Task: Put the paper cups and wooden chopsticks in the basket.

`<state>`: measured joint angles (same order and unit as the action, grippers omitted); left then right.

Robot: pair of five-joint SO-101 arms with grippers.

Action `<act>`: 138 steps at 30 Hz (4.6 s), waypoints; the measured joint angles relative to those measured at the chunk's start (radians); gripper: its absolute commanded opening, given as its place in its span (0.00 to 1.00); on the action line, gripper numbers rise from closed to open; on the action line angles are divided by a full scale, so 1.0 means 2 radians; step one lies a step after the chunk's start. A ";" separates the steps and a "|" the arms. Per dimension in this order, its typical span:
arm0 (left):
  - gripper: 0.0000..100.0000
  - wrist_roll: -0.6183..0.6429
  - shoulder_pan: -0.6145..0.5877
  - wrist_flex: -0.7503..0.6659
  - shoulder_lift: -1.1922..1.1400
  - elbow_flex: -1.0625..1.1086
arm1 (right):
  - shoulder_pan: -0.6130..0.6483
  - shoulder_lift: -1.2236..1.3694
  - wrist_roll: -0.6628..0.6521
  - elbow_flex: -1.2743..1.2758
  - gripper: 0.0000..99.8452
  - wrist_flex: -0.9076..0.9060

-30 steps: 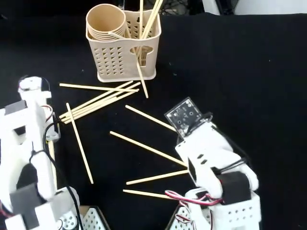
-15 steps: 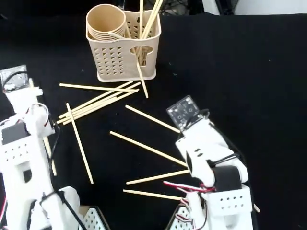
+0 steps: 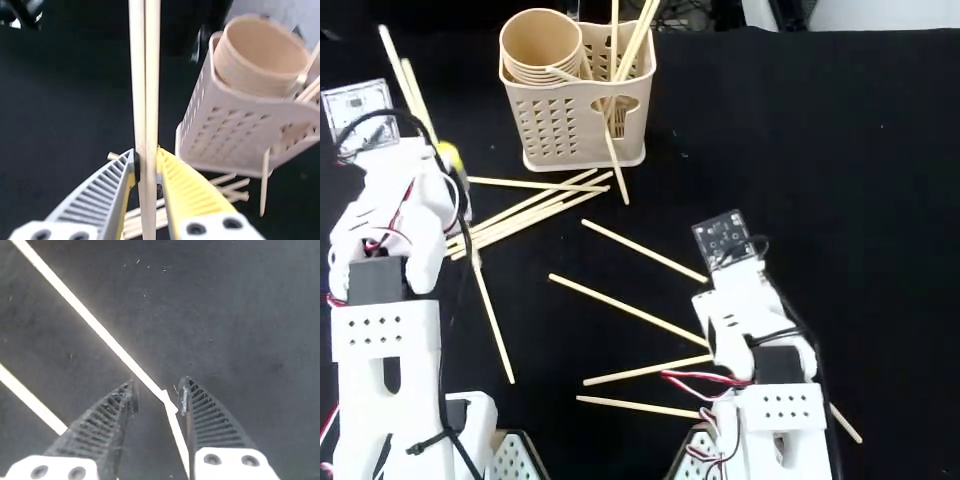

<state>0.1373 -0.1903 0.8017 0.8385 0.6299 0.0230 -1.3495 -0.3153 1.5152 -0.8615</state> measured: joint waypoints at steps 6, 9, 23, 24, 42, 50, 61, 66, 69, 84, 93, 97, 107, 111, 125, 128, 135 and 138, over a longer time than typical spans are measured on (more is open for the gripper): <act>0.03 0.033 0.005 -0.091 0.000 0.000 | 0.001 0.000 0.015 0.028 0.15 0.026; 0.03 0.039 0.025 -0.133 0.000 -0.002 | 0.001 0.000 0.016 0.035 0.15 0.035; 0.03 0.043 0.142 -0.187 -0.110 -0.183 | 0.001 0.000 0.016 0.039 0.15 0.041; 0.03 0.043 0.147 -0.187 -0.134 -0.203 | 0.001 0.000 0.016 0.039 0.15 0.041; 0.03 0.043 0.182 -0.289 -0.378 -0.390 | 0.001 0.000 0.016 0.039 0.15 0.041; 0.03 0.038 0.188 -0.354 -0.382 -0.337 | 0.001 0.000 0.016 0.039 0.15 0.041; 0.03 -0.035 0.206 -0.606 -0.354 -0.114 | 0.001 0.000 0.016 0.039 0.15 0.041; 0.03 -0.037 0.206 -0.651 -0.352 -0.034 | 0.001 0.000 0.016 0.039 0.15 0.041; 0.03 -0.037 0.205 -0.654 -0.352 -0.015 | 0.001 0.000 0.016 0.039 0.15 0.041; 0.14 -0.037 0.205 -0.628 -0.349 -0.009 | 0.001 0.000 0.016 0.041 0.15 0.041; 0.14 -0.037 0.205 -0.628 -0.348 -0.009 | 0.001 0.000 0.016 0.041 0.15 0.041; 0.14 -0.037 0.205 -0.601 -0.303 -0.009 | 0.001 0.000 0.016 0.041 0.15 0.041; 0.15 -0.037 0.174 -0.476 -0.105 0.009 | 0.001 0.000 0.016 0.041 0.15 0.041; 0.15 -0.037 0.115 -0.411 -0.059 0.009 | 0.001 0.000 0.016 0.041 0.15 0.041; 0.16 -0.091 -0.168 0.095 0.050 0.051 | 0.001 0.002 0.016 0.003 0.15 -0.011; 0.16 -0.113 -0.190 0.115 0.050 0.103 | 0.000 0.002 0.008 -0.084 0.15 -0.085; 0.16 -0.127 -0.192 0.119 0.051 0.199 | -0.017 0.111 -0.086 -0.246 0.25 -0.220; 0.16 -0.127 -0.192 0.119 0.051 0.220 | -0.063 0.211 -0.115 -0.272 0.22 -0.222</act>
<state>-0.1158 -0.5738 1.0395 0.9398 1.0702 -0.1028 -0.9275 -0.5455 0.9705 -1.3065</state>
